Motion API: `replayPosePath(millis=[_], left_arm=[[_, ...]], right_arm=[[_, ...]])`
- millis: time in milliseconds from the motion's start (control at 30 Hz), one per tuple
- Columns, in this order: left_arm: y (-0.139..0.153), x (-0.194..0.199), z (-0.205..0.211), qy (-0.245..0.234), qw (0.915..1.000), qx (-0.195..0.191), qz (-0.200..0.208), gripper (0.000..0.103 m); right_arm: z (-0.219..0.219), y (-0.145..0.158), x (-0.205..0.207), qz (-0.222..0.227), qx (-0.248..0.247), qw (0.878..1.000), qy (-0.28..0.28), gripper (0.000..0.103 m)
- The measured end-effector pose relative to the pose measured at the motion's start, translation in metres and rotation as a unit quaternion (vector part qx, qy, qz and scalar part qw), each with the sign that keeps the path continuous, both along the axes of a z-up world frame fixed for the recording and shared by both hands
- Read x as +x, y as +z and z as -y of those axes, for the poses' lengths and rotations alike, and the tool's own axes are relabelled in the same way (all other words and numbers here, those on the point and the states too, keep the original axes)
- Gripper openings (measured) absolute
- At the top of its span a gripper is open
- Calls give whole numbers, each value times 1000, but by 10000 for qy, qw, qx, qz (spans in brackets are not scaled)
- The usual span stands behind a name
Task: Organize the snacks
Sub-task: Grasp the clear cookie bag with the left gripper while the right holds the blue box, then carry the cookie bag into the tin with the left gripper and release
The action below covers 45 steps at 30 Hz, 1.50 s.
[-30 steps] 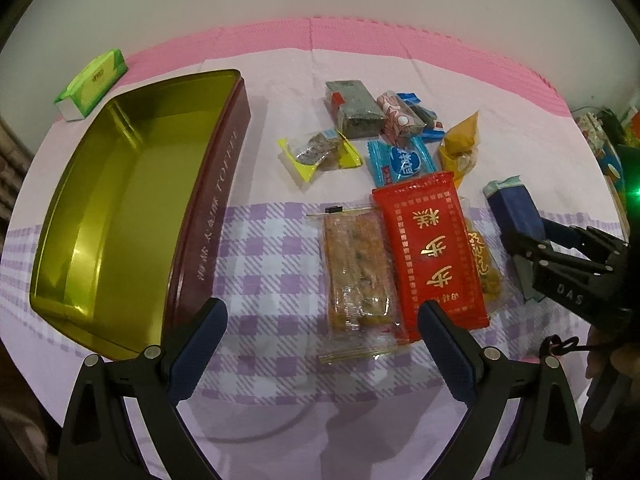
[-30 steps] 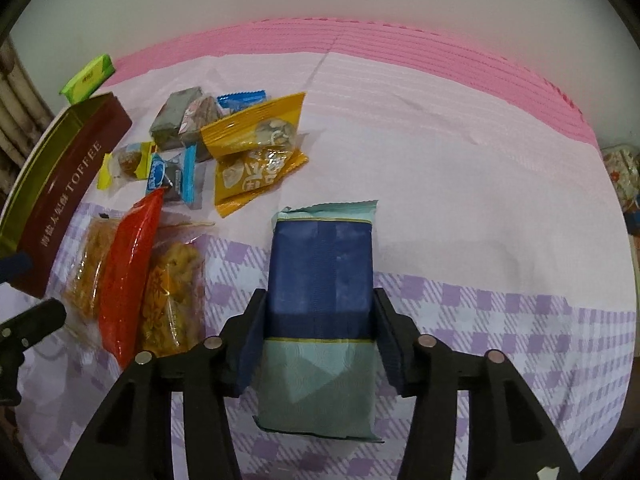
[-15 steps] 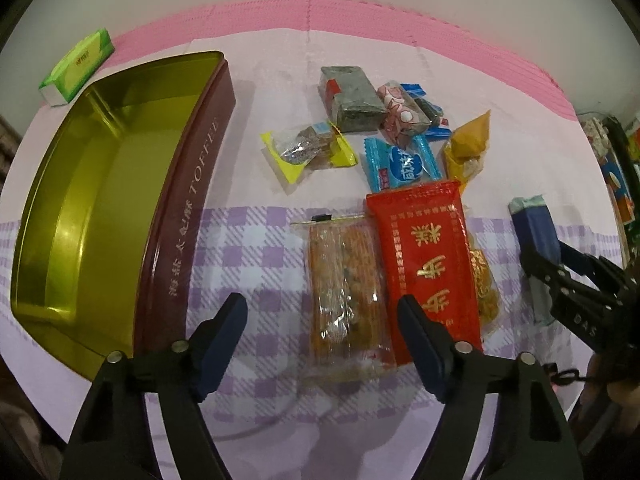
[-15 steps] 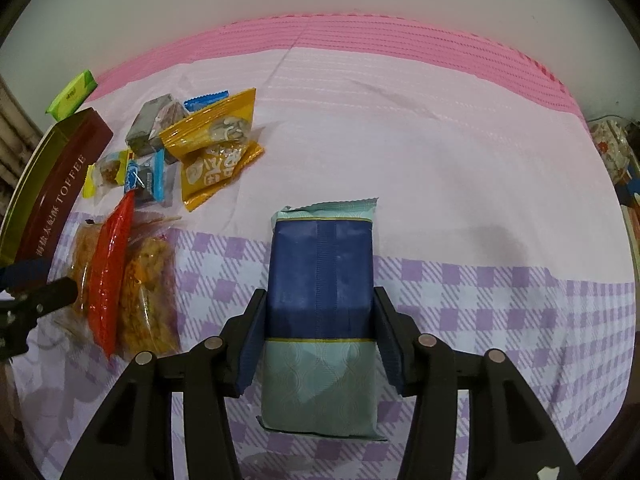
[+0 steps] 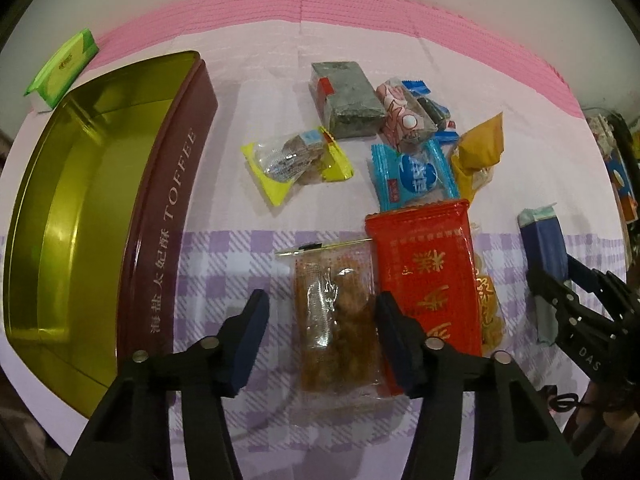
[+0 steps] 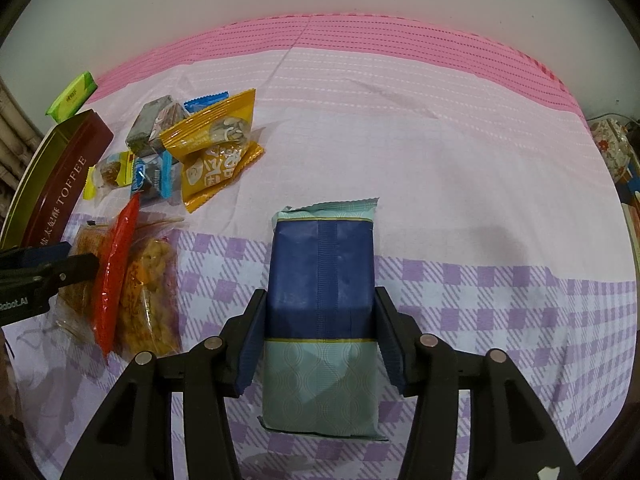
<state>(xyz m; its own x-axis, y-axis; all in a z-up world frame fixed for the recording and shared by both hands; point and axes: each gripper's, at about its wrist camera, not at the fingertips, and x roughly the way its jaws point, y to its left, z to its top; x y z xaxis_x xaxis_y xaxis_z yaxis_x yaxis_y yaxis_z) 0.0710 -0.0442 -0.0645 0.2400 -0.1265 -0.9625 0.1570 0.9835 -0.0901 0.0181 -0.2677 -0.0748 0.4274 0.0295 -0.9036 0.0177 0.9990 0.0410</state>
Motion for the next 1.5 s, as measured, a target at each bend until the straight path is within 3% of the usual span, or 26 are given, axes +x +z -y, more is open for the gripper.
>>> replayPosePath(millis=[233,367,600,800,1000,1167,1500], left_arm=[[-2,-7,-3,-59,10000,49,-44,51],[0,-10,1,-143,9998,98,12,39],[6,-16,4,-228,9997,9,-21,38],[31,-23,2,-373,9991,-156,117,38],[66,-16,-31,-253,9981,-194,526,38],[86,-2,-78,65,9957,116,920,38],[58,16,-162,538,9928,730,786,38]], right_arm=[[-1,0,0,-4,-5,10000,-6,51],[-1,0,0,-6,-4,10000,-2,51],[-2,-2,2,-22,-52,10000,-2,51],[-3,-3,3,-39,-89,10000,-9,51],[-5,-4,5,-54,-121,9999,-38,52],[-7,-4,7,-70,-142,9998,-92,52],[-8,-5,17,-158,-168,9993,-287,53]])
